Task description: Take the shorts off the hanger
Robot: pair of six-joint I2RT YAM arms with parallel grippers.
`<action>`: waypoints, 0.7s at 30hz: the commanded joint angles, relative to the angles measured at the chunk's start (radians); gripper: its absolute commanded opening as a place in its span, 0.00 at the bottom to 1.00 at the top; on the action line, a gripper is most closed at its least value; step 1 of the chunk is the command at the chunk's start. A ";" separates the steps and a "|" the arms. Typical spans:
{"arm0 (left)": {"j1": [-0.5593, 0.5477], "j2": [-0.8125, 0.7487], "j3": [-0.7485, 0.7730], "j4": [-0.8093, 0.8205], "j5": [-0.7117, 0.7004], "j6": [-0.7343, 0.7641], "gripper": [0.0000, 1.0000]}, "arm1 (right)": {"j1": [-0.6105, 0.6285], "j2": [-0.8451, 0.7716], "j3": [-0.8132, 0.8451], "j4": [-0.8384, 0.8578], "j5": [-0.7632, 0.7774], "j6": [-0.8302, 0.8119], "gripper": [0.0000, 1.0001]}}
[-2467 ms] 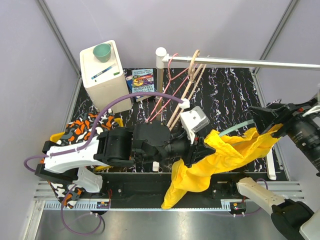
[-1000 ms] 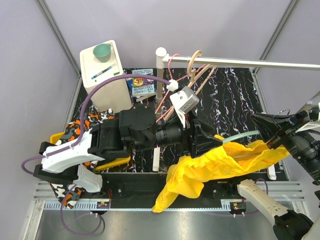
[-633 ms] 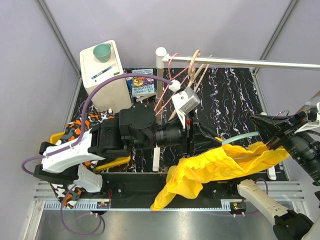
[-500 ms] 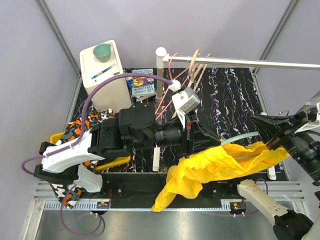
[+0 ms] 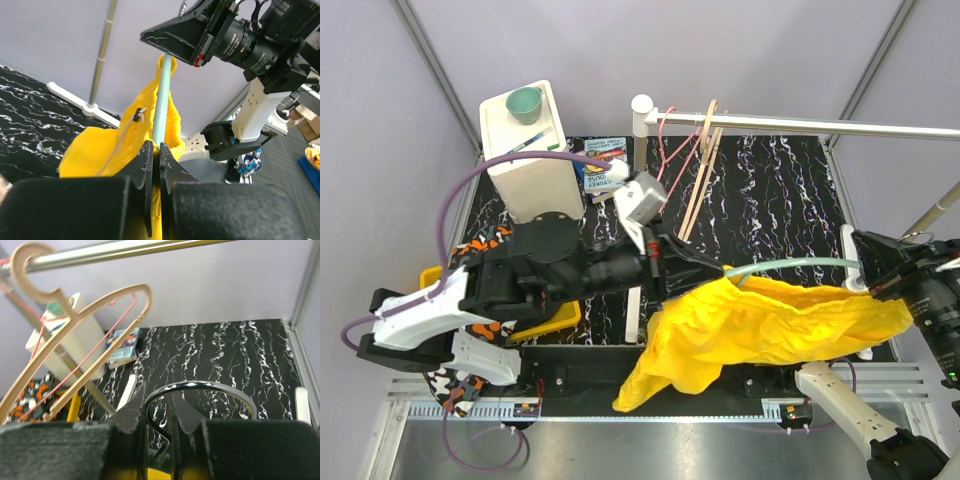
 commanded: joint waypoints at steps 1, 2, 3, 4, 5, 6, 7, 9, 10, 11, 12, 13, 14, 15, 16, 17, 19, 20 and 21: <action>-0.012 -0.141 -0.071 0.081 -0.021 0.006 0.00 | -0.002 -0.012 -0.002 0.065 0.328 0.151 0.00; -0.016 -0.151 -0.082 0.082 -0.021 0.000 0.00 | -0.003 -0.014 -0.002 0.061 0.351 0.165 0.00; -0.019 -0.158 -0.108 0.087 -0.020 -0.003 0.00 | -0.002 -0.017 -0.002 0.061 0.353 0.179 0.00; -0.021 -0.169 -0.119 0.093 -0.018 -0.007 0.00 | -0.002 -0.020 -0.002 0.067 0.352 0.208 0.00; -0.024 -0.172 -0.137 0.093 -0.017 -0.010 0.00 | -0.002 -0.021 -0.005 0.070 0.344 0.222 0.00; -0.025 -0.174 -0.143 0.095 -0.014 -0.012 0.00 | 0.000 -0.021 -0.005 0.072 0.339 0.237 0.00; -0.028 -0.174 -0.146 0.096 -0.012 -0.010 0.00 | 0.001 -0.023 -0.007 0.080 0.333 0.269 0.00; -0.033 -0.166 -0.153 0.095 0.000 -0.004 0.00 | 0.004 -0.023 -0.010 0.098 0.284 0.298 0.00; -0.035 -0.160 -0.153 0.095 0.003 0.000 0.00 | 0.004 -0.012 -0.005 0.088 0.284 0.350 0.00; -0.039 -0.157 -0.156 0.096 0.002 -0.001 0.00 | 0.011 -0.006 0.013 0.074 0.299 0.378 0.00; -0.039 -0.157 -0.163 0.096 -0.003 0.000 0.00 | 0.017 0.006 0.019 0.068 0.295 0.398 0.00; -0.039 -0.155 -0.165 0.096 -0.001 0.000 0.00 | 0.020 0.008 0.022 0.072 0.283 0.421 0.00; -0.039 -0.155 -0.166 0.095 0.000 0.002 0.00 | 0.021 0.009 0.019 0.083 0.240 0.435 0.00; -0.041 -0.155 -0.168 0.096 0.002 0.002 0.00 | 0.020 0.005 0.004 0.109 0.202 0.444 0.00; -0.039 -0.154 -0.168 0.096 0.003 0.002 0.00 | 0.020 -0.015 -0.019 0.195 0.154 0.464 0.00; -0.039 -0.151 -0.170 0.096 0.009 0.005 0.00 | 0.021 -0.026 -0.065 0.245 0.052 0.481 0.00; -0.039 -0.140 -0.166 0.095 0.025 0.009 0.00 | 0.021 -0.026 -0.099 0.378 -0.056 0.568 0.00; -0.039 -0.137 -0.160 0.093 0.026 0.011 0.00 | 0.020 -0.018 -0.125 0.424 -0.173 0.602 0.00; -0.039 -0.134 -0.159 0.085 0.036 0.011 0.00 | 0.021 -0.005 -0.143 0.481 -0.237 0.634 0.00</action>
